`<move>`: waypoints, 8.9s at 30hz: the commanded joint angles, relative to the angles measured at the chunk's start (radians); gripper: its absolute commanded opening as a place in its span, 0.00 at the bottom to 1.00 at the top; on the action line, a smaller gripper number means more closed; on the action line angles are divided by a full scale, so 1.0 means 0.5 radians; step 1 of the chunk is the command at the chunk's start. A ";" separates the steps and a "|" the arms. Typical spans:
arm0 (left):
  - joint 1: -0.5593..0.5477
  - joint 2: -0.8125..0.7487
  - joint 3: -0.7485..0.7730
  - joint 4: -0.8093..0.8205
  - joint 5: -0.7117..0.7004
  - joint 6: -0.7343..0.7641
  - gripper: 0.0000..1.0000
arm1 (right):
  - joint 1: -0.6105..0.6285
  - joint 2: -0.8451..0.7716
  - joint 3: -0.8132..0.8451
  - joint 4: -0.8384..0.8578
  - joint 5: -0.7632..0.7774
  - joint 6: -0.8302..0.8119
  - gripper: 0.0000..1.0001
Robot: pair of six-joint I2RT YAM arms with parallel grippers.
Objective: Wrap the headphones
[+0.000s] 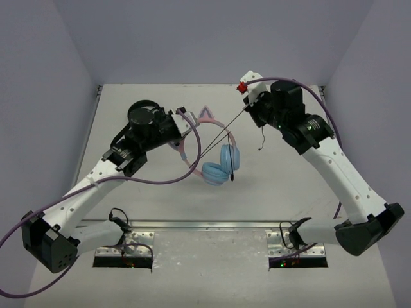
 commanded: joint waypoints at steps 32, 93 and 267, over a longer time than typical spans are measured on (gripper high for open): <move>0.039 -0.261 0.911 -0.029 -0.459 -1.514 0.00 | -0.077 -0.081 -1.246 2.664 -1.538 1.655 0.10; -0.007 0.070 -0.147 0.674 -0.405 -0.521 0.00 | 0.887 0.134 -0.059 -0.309 -0.063 -0.329 0.01; -0.071 2.356 1.304 -0.686 1.182 -0.021 0.11 | -1.000 -1.847 -1.117 -0.346 -1.560 1.582 0.99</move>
